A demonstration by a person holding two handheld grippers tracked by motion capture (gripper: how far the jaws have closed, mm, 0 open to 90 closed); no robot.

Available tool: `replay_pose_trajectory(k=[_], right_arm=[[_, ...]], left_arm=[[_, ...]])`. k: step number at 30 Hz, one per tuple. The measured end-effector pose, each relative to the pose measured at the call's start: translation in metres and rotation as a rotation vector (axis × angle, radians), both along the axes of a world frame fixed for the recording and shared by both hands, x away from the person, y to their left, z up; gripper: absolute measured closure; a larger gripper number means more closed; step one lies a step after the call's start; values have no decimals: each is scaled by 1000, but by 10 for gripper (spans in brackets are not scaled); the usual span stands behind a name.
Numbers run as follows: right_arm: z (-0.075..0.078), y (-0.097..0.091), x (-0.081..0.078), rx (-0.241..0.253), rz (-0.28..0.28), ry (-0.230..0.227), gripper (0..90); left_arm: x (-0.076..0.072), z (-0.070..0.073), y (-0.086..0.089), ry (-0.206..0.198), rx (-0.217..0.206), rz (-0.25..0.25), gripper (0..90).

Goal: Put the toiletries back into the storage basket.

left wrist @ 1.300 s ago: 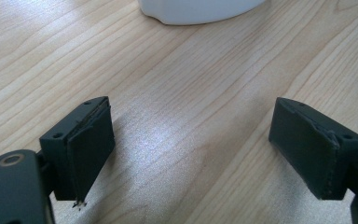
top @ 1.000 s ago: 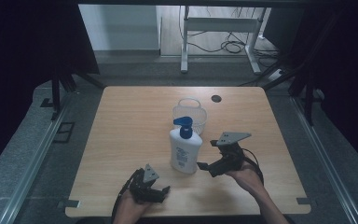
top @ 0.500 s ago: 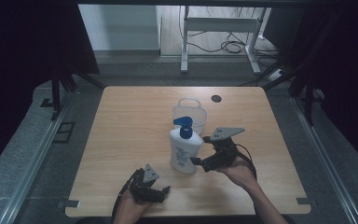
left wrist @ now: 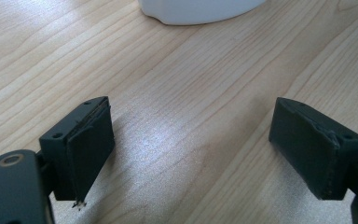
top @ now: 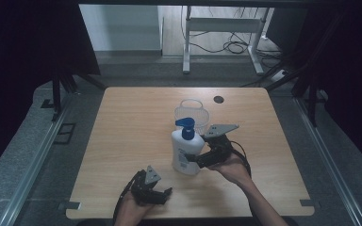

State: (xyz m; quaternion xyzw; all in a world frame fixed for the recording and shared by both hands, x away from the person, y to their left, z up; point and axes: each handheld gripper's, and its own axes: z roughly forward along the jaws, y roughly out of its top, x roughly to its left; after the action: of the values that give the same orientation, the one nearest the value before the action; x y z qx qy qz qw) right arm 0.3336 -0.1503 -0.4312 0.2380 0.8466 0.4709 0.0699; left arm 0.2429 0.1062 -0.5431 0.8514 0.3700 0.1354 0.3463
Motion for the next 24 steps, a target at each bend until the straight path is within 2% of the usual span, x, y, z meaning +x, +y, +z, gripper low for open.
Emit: replay_pose_trajectory(k=[8, 18, 24], right_arm=[[0, 8, 3, -17, 13, -5, 200], [1, 16, 4, -32, 26, -22, 344], [5, 19, 1, -67, 16, -49, 364]], left_arm=[[0, 0, 0, 0, 2, -1, 133], [0, 0, 0, 0, 2, -1, 133], [0, 0, 0, 0, 2, -1, 132]])
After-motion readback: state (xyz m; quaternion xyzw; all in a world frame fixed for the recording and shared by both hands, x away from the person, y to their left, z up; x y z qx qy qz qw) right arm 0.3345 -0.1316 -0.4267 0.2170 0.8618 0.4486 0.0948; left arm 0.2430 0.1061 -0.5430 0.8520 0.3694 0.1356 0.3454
